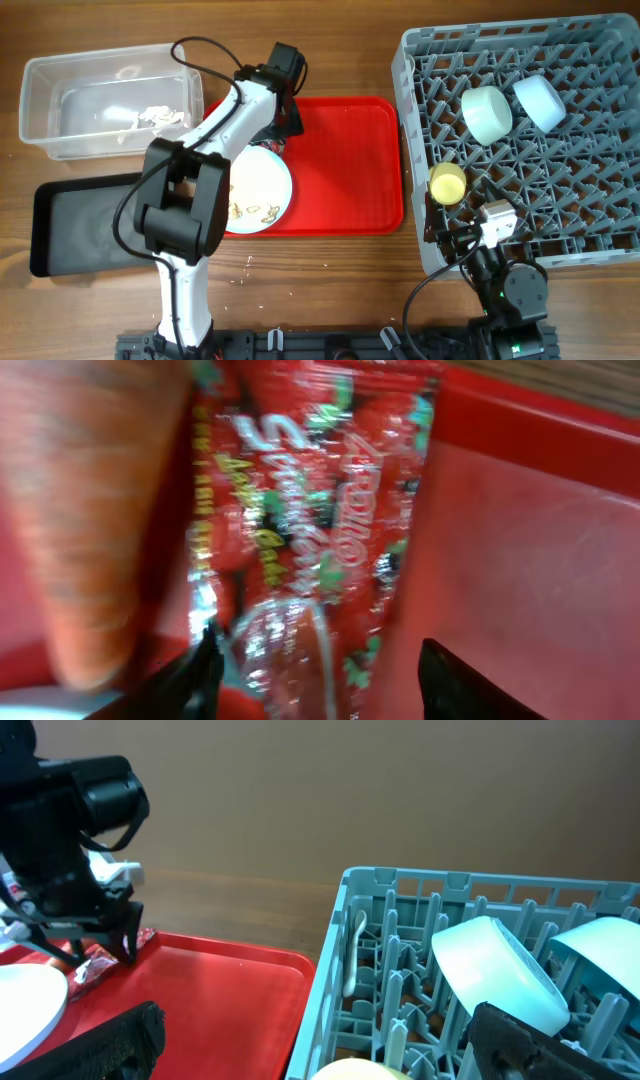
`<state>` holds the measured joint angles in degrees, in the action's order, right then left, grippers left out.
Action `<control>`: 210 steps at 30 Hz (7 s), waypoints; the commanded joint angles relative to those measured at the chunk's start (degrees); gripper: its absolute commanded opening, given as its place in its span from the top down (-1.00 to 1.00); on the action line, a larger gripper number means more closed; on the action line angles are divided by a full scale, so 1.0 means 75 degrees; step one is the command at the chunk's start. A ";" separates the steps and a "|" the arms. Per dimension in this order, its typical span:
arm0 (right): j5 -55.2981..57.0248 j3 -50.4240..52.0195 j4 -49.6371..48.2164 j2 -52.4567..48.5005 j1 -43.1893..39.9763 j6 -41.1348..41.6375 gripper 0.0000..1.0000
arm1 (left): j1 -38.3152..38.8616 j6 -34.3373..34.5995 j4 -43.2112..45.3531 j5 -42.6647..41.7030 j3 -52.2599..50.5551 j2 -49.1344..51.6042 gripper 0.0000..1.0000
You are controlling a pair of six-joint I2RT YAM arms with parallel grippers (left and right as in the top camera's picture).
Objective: Sort waste into correct bins and load items into the dishwasher rack
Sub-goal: 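Grasp the red wrapper with the left gripper and drop it in the clear bin, then grasp the carrot with the left gripper and place it on the black tray, then grasp the rim of the white plate with the left gripper, then tilt the white plate over the black tray to dump the rice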
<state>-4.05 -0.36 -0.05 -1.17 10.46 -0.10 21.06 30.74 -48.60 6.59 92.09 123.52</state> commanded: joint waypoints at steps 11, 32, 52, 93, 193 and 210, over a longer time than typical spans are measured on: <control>-0.0093 0.0009 -0.0026 0.0029 -0.0006 0.0067 -0.99 | 0.0076 -0.0058 0.0029 -0.0577 0.0090 -0.0160 0.92; -0.0093 0.0009 -0.0026 0.0029 -0.0006 0.0064 -0.99 | -0.2769 -0.0035 -0.0178 0.1099 0.0297 -0.1871 0.85; -0.0093 0.0009 -0.0026 0.0029 -0.0006 0.0064 -1.00 | -0.1134 -0.0705 -0.0618 0.0525 -0.0073 -0.1425 -0.32; -0.0093 0.0009 -0.0026 0.0026 -0.0006 0.0061 -0.99 | -0.1848 0.1346 -0.2317 0.1708 0.0318 -0.4287 0.54; -0.0093 0.0009 -0.0026 0.0029 -0.0006 0.0061 -0.99 | 0.2658 0.0423 -0.3794 0.2600 0.0385 -0.1950 0.92; -0.0093 0.0009 -0.0026 0.0029 -0.0006 0.0064 -1.00 | -0.0883 -0.0659 -0.4176 -0.0542 0.0099 -0.3669 0.92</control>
<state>-4.05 -0.36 -0.05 -1.17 10.46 -0.08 19.18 28.88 -79.72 8.49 93.91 98.45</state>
